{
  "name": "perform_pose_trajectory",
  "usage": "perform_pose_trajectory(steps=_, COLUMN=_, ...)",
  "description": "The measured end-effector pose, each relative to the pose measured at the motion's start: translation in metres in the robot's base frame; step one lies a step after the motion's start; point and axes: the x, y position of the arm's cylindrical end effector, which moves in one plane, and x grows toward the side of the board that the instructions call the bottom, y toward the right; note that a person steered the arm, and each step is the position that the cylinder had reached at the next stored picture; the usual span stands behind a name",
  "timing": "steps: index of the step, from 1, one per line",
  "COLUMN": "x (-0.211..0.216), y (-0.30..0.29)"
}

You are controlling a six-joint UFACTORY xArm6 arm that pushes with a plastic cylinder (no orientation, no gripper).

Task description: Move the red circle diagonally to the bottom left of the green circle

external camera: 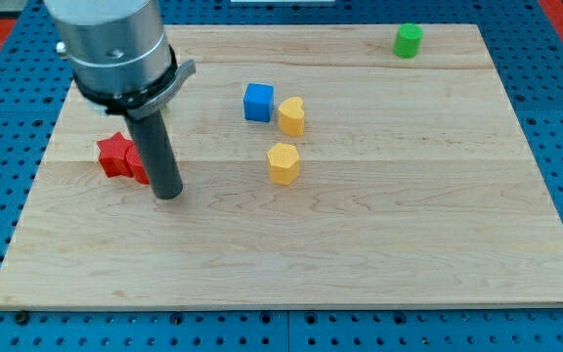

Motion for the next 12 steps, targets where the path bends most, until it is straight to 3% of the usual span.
perform_pose_trajectory(steps=3, x=-0.081, y=-0.033)
perform_pose_trajectory(steps=8, x=-0.082, y=-0.027)
perform_pose_trajectory(steps=10, x=-0.081, y=0.021)
perform_pose_trajectory(steps=12, x=-0.081, y=0.030)
